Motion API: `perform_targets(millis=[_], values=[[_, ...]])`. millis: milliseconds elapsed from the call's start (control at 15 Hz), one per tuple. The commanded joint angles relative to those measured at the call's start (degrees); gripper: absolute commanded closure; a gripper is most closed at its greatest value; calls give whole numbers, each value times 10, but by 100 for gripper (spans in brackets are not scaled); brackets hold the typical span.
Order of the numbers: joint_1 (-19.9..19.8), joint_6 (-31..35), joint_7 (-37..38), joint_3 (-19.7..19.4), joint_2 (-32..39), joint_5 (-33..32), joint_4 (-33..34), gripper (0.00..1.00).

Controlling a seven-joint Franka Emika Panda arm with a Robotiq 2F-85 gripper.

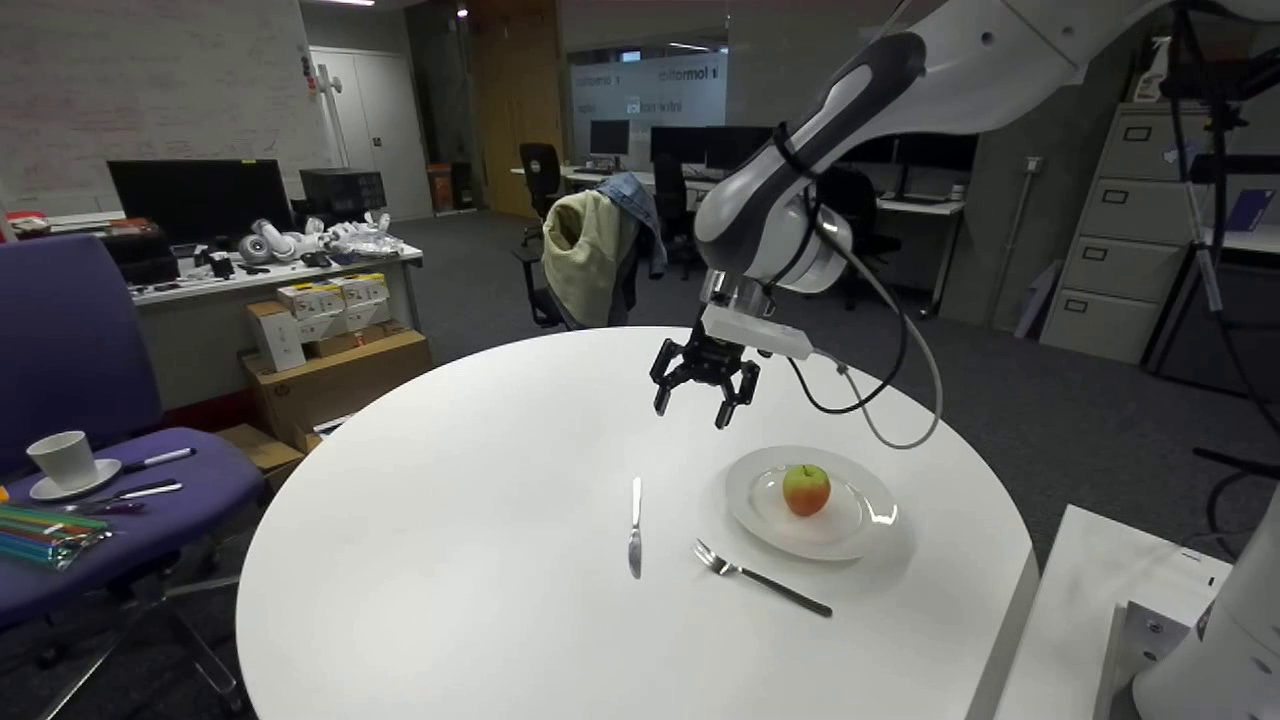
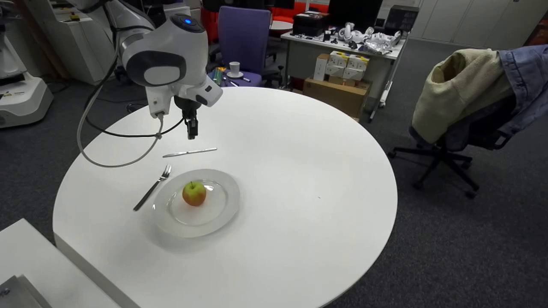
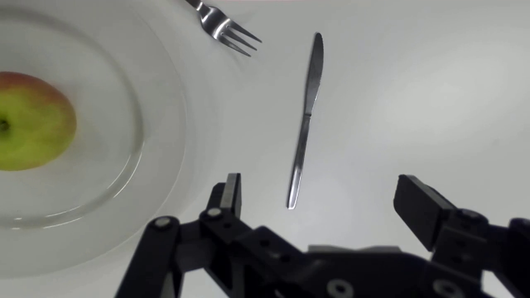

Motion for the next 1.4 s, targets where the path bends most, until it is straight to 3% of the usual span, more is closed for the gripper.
perform_targets(millis=[0, 400, 733, 1333], values=[[17, 1, 38, 8, 52, -10, 50, 0], [62, -11, 145, -4, 113, -79, 105, 0], [108, -22, 275, -37, 173, -148, 163, 0], [114, -51, 353, -48, 241, -171, 225, 0]])
